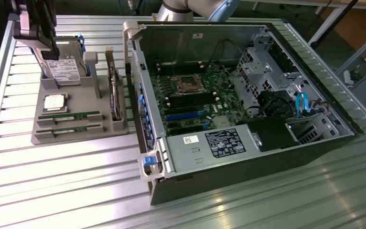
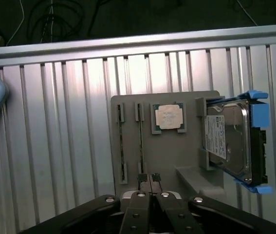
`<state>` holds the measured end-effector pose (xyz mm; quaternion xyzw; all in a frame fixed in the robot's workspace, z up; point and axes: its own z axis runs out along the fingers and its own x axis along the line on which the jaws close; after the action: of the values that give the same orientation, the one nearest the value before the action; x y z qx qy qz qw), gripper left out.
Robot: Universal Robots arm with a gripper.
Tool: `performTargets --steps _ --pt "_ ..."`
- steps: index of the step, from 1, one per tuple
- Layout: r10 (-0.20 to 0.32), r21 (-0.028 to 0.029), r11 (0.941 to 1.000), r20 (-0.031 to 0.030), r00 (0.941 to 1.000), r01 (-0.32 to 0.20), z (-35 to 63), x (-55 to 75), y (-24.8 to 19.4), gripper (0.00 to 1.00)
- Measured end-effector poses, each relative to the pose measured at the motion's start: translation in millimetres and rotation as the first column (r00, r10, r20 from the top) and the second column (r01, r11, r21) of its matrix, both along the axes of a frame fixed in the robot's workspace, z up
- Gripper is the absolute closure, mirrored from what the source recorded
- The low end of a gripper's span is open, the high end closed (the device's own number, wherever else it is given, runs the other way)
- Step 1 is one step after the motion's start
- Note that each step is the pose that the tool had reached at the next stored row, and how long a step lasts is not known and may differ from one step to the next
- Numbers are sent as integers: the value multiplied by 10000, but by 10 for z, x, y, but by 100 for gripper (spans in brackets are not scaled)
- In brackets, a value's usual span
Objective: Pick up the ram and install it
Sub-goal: 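Pick up the ram and move it above insertion slot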
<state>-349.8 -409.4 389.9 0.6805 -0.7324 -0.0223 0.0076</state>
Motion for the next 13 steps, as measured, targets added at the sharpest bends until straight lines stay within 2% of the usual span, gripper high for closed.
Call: performTargets --steps 1,7,8,13 --pt "149 0 9999 0 9999 -149 0 0 0 91" --pt "189 0 9998 0 9998 -189 0 0 0 91" --pt "375 -2 9993 1 9993 -375 0 0 0 91" --pt "407 -2 9992 1 9992 -407 0 0 0 91"
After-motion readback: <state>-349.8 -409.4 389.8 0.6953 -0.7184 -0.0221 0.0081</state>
